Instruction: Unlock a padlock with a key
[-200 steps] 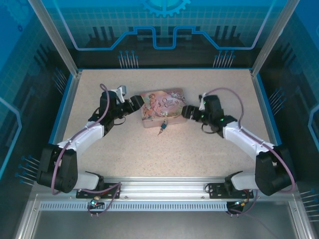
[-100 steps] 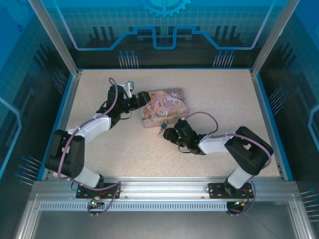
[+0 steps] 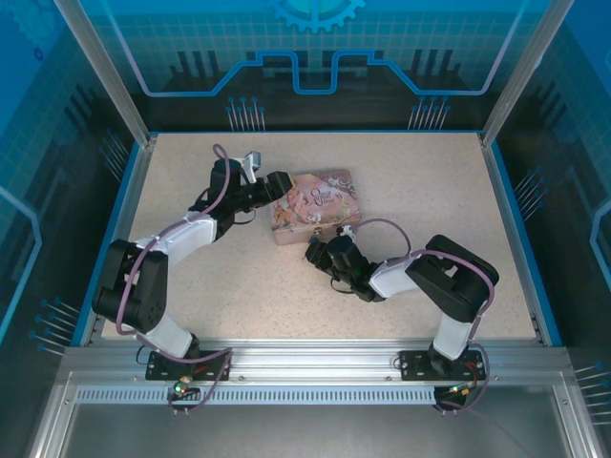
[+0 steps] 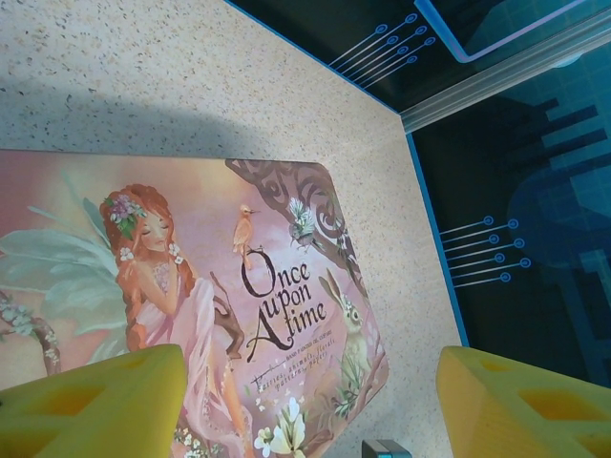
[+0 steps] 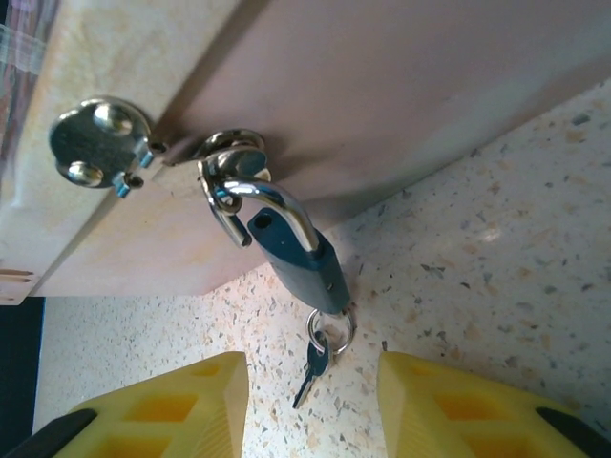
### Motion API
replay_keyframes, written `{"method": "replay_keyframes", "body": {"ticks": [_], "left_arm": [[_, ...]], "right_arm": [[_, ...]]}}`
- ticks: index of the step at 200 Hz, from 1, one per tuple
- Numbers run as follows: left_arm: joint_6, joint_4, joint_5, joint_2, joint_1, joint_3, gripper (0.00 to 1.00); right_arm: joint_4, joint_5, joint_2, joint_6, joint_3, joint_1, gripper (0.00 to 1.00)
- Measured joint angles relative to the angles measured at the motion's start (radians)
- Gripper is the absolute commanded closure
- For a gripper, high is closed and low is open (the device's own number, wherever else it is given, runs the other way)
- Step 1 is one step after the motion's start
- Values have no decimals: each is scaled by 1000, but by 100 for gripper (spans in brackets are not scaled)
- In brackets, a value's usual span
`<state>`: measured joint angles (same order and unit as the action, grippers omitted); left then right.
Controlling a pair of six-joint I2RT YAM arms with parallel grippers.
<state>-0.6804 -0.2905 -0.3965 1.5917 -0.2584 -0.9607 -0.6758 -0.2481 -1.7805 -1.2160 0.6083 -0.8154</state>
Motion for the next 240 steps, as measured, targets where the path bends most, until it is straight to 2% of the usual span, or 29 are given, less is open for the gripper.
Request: {"method": "replay_keyframes", "body": {"ticks": [39, 93, 160, 211, 240], "left_arm": [[0, -6, -2, 7, 0, 0, 30], [0, -7, -3, 11, 0, 0, 30], [0, -6, -5, 18, 0, -2, 30], [0, -6, -5, 29, 0, -2, 30], [0, -6, -5, 31, 0, -2, 30]], "right_arm": [[-16, -26, -13, -8, 0, 0, 63], [-134, -16, -73, -11, 8, 13, 65], [-123, -13, -90, -18, 27, 21, 74], [-108, -25, -92, -41, 26, 23, 89], [-82, -34, -91, -32, 26, 24, 93]]}}
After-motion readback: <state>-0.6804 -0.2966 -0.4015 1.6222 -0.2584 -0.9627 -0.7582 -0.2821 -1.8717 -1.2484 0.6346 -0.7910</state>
